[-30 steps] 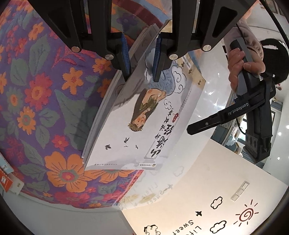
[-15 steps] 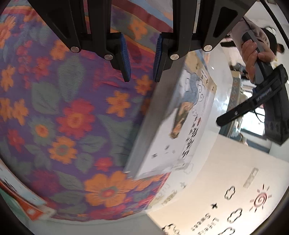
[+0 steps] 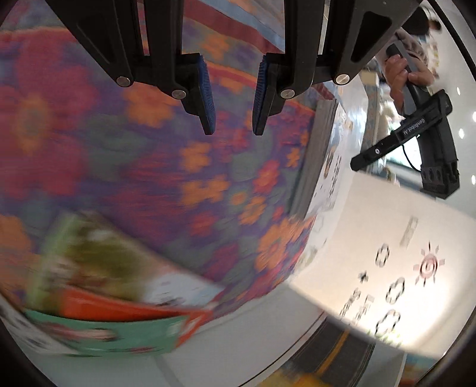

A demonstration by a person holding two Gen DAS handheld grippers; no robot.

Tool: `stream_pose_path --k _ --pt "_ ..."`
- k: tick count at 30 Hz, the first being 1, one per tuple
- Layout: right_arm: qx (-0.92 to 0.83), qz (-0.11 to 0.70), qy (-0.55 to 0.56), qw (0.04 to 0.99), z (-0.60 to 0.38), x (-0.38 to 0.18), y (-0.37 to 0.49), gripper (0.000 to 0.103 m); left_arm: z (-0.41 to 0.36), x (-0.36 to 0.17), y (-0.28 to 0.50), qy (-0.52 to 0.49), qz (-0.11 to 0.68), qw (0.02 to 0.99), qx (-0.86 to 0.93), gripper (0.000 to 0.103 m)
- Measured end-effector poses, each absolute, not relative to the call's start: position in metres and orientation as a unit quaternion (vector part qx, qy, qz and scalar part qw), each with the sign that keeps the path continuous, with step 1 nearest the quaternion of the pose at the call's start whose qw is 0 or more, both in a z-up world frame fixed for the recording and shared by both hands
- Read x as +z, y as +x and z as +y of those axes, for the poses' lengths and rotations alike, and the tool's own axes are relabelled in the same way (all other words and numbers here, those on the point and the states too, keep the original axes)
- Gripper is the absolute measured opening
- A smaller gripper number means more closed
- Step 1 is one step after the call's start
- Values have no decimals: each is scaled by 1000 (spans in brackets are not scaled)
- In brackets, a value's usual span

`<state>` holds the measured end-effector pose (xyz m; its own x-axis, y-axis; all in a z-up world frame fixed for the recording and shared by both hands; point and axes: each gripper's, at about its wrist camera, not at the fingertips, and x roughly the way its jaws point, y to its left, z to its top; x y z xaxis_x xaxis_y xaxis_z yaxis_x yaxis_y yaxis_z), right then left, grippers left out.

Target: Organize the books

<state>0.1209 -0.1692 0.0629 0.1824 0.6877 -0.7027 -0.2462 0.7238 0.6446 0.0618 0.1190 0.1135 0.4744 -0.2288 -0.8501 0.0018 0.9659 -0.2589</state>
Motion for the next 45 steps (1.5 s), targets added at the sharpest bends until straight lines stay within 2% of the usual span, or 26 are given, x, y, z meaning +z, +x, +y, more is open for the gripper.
stream_pose_path --k 4,10,17,22,31,39,41,42,45 --pt "263 516 239 779 -249 77 116 24 61 113 94 -100 505 851 -100 37" --pt "186 469 275 819 -348 85 122 24 1 93 136 -153 505 838 -141 37" --pt "131 432 284 846 -410 89 169 24 -63 53 174 -201 508 823 -155 37" --pt "104 433 243 862 -426 84 235 24 -104 31 188 -216 521 807 -177 37" --pt "39 448 231 863 -466 53 358 24 -180 21 226 -219 473 830 -197 37" --pt "39 477 162 863 -455 34 406 24 -219 12 274 -198 476 839 -173 37" --pt "42 487 150 859 -455 26 412 25 -223 13 279 -189 477 840 -178 41" --pt "47 479 151 863 -457 25 412 25 -224 14 280 -185 476 840 -184 44" --pt "89 477 200 851 -462 22 410 37 -229 14 285 -174 478 840 -186 45"
